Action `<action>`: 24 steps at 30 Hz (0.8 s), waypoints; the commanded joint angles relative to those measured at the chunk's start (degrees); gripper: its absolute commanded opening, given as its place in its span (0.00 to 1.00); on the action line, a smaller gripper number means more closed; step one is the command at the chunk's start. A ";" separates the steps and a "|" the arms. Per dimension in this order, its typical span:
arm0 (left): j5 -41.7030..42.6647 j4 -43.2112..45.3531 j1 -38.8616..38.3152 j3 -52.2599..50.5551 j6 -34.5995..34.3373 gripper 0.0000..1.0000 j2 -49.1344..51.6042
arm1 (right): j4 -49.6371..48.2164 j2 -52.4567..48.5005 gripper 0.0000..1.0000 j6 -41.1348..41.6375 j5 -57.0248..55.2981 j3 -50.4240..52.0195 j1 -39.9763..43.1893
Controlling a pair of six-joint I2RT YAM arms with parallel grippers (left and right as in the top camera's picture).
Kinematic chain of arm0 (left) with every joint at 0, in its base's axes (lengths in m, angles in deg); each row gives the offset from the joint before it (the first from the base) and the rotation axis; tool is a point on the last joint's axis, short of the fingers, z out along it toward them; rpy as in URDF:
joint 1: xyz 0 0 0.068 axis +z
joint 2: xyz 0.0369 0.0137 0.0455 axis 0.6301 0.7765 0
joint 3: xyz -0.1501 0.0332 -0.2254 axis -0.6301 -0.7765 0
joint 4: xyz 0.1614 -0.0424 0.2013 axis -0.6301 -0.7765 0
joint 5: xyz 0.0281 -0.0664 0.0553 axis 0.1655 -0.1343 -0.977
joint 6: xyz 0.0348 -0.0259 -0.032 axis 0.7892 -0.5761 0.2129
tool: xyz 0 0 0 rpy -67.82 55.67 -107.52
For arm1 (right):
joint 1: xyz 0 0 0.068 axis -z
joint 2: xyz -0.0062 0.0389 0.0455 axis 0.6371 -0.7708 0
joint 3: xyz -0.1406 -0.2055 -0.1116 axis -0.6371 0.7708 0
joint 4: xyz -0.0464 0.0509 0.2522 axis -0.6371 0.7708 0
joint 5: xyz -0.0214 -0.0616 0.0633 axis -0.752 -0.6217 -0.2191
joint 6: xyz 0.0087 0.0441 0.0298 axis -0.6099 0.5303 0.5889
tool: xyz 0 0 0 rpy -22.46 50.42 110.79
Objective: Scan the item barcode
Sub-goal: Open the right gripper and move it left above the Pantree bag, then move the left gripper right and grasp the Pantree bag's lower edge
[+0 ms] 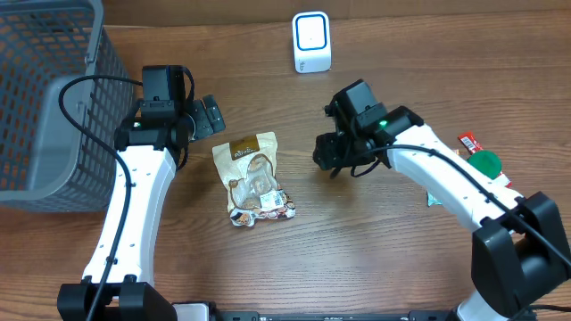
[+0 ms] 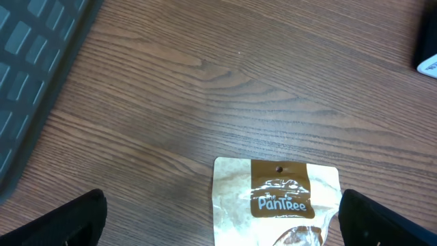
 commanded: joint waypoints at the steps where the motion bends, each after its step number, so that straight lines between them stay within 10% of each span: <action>1: -0.31 1.75 0.15 0.59 -0.61 1.00 0.44 | -0.26 0.20 0.59 1.07 -1.60 0.22 -0.61; 14: 14.05 -5.03 0.07 0.46 1.27 0.97 0.68 | 1.75 0.20 0.66 1.07 -3.76 0.22 -0.57; 16: 15.80 -7.96 -0.20 -0.04 1.60 0.73 0.92 | 1.77 0.22 0.66 1.05 -4.24 0.22 -0.57; 18: 15.93 -10.40 -0.55 -0.83 1.81 0.05 1.33 | 2.03 0.22 0.67 1.07 -4.22 0.22 -0.57; 24: 16.00 -10.62 -0.72 -7.10 1.81 0.14 1.86 | 3.89 0.22 0.68 1.03 -4.70 0.22 -0.57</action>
